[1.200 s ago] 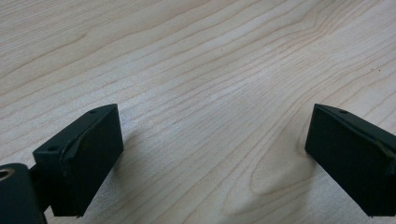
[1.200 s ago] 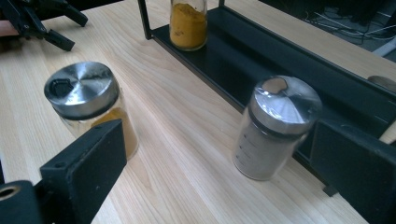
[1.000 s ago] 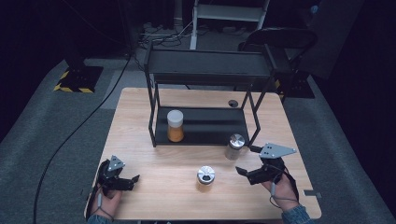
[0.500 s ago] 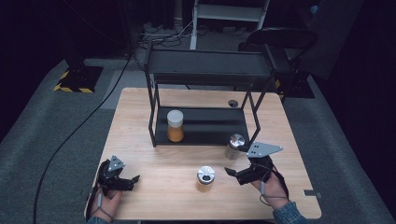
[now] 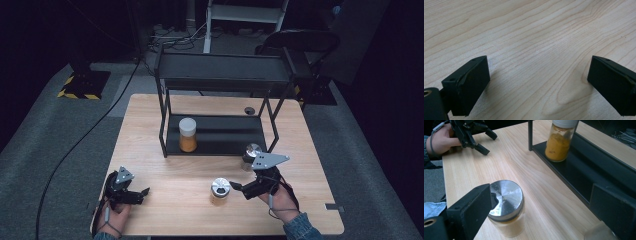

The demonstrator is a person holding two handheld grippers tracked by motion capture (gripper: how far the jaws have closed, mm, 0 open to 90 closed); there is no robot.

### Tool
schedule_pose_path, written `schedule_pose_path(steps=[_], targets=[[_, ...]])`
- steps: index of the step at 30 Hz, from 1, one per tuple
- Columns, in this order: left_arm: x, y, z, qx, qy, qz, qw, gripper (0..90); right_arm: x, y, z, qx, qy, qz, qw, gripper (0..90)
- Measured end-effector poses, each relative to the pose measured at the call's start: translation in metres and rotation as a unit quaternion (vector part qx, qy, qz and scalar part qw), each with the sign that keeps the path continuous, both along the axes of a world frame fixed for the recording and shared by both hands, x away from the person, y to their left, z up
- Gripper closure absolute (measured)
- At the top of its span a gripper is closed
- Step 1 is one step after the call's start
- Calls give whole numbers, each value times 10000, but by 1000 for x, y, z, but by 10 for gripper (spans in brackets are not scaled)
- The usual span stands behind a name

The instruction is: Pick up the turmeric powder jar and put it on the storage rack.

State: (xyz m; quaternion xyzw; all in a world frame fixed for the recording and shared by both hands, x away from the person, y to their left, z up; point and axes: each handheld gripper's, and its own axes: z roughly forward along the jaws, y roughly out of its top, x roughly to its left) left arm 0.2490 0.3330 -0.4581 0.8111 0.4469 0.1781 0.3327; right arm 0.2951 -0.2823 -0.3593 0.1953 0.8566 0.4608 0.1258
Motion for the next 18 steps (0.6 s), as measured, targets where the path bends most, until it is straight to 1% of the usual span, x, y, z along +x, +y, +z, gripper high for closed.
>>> schedule_pose_path(steps=[8,18], targets=[[0,0,0,0,0,0,10000,42,1,13,0,-60,-9,180,9998,41],[0,0,0,-2,-2,7,10000,41,4,25,-4,-101,21,299,9995,42]])
